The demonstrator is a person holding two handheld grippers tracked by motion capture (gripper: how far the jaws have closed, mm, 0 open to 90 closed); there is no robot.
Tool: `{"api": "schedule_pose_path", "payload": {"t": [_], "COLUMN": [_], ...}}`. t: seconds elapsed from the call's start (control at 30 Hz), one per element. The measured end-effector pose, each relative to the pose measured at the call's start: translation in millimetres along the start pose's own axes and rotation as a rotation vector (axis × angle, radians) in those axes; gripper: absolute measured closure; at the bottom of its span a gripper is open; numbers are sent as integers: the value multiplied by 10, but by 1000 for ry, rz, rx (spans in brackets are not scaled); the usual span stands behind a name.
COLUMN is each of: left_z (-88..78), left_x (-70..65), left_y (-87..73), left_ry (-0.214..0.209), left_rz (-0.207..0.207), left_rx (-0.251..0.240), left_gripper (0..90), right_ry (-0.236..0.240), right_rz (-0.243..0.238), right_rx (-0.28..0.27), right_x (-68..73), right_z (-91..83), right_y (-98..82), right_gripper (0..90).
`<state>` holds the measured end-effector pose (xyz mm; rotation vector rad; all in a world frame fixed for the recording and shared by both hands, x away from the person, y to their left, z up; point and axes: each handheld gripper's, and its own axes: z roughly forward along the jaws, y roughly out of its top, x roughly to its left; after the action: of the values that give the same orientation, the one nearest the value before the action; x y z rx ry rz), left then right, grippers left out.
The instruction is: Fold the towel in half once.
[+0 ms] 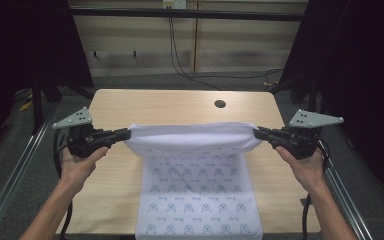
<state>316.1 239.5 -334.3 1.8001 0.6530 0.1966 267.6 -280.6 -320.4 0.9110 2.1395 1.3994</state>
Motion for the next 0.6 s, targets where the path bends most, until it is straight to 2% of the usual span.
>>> {"api": "schedule_pose_path", "payload": {"t": [0.07,0.1,0.17,0.23,0.3,0.33,0.43,0.5,0.53,0.6], "left_z": [-73,-111,-164,-133,-58,-24,20,-12,-30,-82], "left_x": [-99,-151,-224,-273,-280,-278,-309,-372,-394,-452], "left_y": [29,16,-53,-240,-479,-603,-907,-1096,-1131,-1181], "left_ry": [-25,-41,-57,-55,-63,-82,-121,-142,-153,-169], "left_rz": [-5,7,-5,-21,-40,-51,-96,-119,-119,-123], "left_rx": [-20,-33,-47,-6,50,75,108,126,134,153], "left_gripper": [878,877,877,877,877,877,877,877,877,877], "right_ry": [2,5,17,40,59,67,94,109,123,122], "right_rz": [-9,-11,-1,16,37,50,88,110,126,127], "right_rx": [-24,-35,-57,-48,2,33,91,92,89,87], "right_x": [49,67,115,172,232,259,348,402,452,508], "right_z": [-111,-160,-235,-240,-192,-161,-133,-171,-228,-298], "right_y": [58,66,12,-145,-374,-499,-821,-949,-1019,-1070], "right_gripper": [864,863,863,864,863,863,862,862,862,860]}}
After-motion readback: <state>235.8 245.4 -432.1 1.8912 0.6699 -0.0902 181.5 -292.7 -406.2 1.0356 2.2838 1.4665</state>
